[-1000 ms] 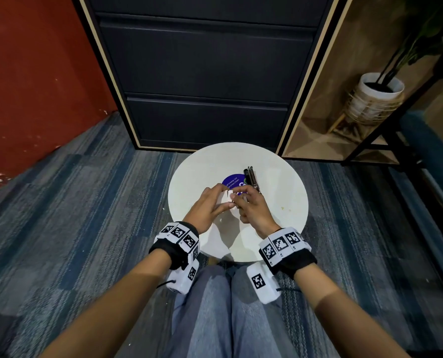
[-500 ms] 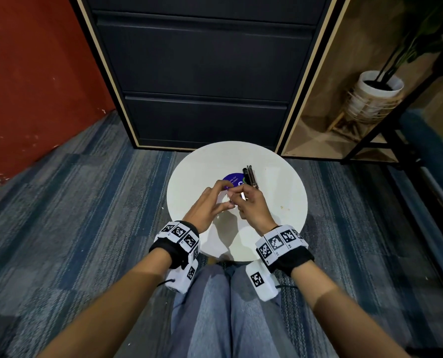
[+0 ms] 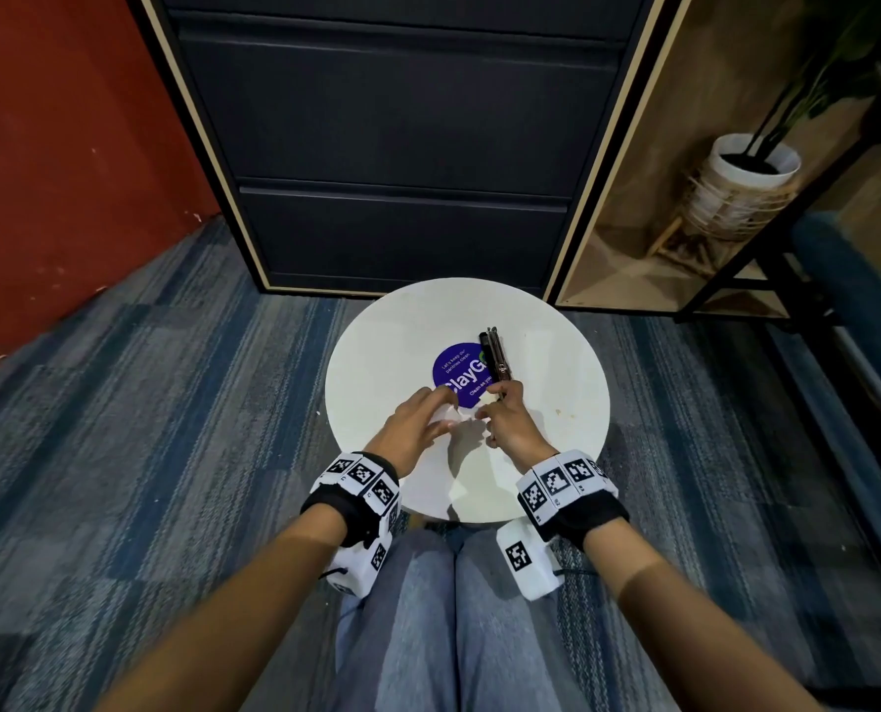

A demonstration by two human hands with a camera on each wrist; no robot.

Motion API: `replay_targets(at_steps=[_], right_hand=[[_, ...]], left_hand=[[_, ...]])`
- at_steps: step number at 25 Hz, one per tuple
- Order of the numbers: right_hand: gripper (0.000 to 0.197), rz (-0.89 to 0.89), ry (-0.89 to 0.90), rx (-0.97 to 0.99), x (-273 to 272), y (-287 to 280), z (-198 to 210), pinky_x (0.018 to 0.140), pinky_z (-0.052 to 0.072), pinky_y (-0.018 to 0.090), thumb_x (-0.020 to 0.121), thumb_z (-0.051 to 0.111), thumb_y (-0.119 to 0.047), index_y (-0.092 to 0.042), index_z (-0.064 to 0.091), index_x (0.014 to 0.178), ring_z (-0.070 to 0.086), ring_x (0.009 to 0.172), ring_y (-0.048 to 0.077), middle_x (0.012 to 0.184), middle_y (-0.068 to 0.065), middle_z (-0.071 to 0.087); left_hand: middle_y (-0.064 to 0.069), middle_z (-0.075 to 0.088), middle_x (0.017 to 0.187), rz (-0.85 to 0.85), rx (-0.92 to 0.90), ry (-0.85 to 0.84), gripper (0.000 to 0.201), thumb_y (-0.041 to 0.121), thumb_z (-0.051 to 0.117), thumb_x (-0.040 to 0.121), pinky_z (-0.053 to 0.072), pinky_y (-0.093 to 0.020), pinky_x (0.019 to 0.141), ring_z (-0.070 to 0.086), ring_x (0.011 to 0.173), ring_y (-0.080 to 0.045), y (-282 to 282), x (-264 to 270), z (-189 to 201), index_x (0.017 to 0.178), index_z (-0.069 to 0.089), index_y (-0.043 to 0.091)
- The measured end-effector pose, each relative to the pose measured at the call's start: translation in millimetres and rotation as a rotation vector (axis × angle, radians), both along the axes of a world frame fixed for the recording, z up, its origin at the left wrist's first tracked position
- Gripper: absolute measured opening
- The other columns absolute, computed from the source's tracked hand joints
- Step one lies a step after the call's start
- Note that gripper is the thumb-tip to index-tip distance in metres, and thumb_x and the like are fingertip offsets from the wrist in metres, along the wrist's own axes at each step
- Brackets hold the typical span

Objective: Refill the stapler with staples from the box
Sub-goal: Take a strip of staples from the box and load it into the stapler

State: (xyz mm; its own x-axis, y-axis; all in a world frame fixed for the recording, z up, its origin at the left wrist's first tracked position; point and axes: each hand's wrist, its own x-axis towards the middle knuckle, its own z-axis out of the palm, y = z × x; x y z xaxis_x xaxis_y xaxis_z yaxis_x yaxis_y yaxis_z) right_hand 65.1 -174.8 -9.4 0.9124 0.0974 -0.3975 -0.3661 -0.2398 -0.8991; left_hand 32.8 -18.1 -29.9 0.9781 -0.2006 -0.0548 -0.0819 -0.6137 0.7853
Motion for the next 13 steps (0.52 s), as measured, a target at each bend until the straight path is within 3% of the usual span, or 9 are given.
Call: replay_targets(at_steps=[1,3,6,9,11,13], right_hand=[[0.035,0.018,-0.022,-0.005,1.0,-2.1,-2.8,0.047,0.035,0.013,0.085,0.033,0.013,-0.015,0.030,0.107,0.041,0.064,0.009,0.086,0.005,0.046],[0.042,0.038,-0.055,0.001,1.3,-5.1,-9.1,0.041,0.037,0.007,0.083,0.033,0.019,-0.015,0.031,0.108,0.043,0.065,0.010,0.081,0.003,0.045],[0.047,-0.031,-0.098,0.023,0.9,-6.8,-21.4,0.039,0.045,0.014,0.081,0.055,0.014,-0.019,0.033,0.107,0.050,0.071,0.019,0.083,0.003,0.046],[0.053,-0.096,-0.080,0.023,0.0,-8.6,-28.5,0.051,0.052,0.032,0.073,0.071,0.008,-0.017,0.036,0.104,0.055,0.069,0.023,0.079,0.006,0.054],[0.047,-0.126,-0.094,0.055,1.3,-12.5,-29.9,0.053,0.054,0.033,0.070,0.073,0.010,-0.014,0.043,0.098,0.056,0.065,0.023,0.076,0.009,0.057],[0.035,-0.136,-0.106,0.089,3.9,-15.7,-29.3,0.054,0.057,0.033,0.072,0.070,0.012,-0.016,0.053,0.085,0.059,0.068,0.026,0.073,0.008,0.059]], left_hand=[[-0.011,0.055,0.116,0.024,0.049,0.016,0.021,0.020,0.052,0.094,0.051,-0.042,0.090,0.056,0.105,-0.030,-0.8,0.4,-1.1,0.114,0.048,0.018],[-0.014,0.055,0.113,0.093,0.213,0.038,0.025,0.020,0.051,0.094,0.048,-0.039,0.084,0.056,0.104,-0.034,-5.5,0.8,-4.6,0.118,0.048,0.016],[-0.014,0.059,0.112,0.204,0.424,0.072,0.035,0.026,0.055,0.092,0.043,-0.037,0.073,0.056,0.105,-0.033,-10.7,1.5,-11.6,0.125,0.044,0.018],[-0.015,0.058,0.118,0.305,0.380,0.179,0.048,0.036,0.059,0.088,0.051,-0.046,0.079,0.057,0.107,-0.037,-9.8,7.2,-20.1,0.127,0.039,0.014],[-0.016,0.051,0.127,0.380,0.317,0.260,0.051,0.040,0.055,0.091,0.049,-0.048,0.088,0.054,0.114,-0.038,-5.2,11.3,-19.0,0.129,0.040,0.009],[-0.013,0.049,0.129,0.411,0.327,0.157,0.042,0.036,0.047,0.095,0.047,-0.047,0.093,0.049,0.118,-0.034,1.9,13.6,-16.0,0.129,0.047,0.010]])
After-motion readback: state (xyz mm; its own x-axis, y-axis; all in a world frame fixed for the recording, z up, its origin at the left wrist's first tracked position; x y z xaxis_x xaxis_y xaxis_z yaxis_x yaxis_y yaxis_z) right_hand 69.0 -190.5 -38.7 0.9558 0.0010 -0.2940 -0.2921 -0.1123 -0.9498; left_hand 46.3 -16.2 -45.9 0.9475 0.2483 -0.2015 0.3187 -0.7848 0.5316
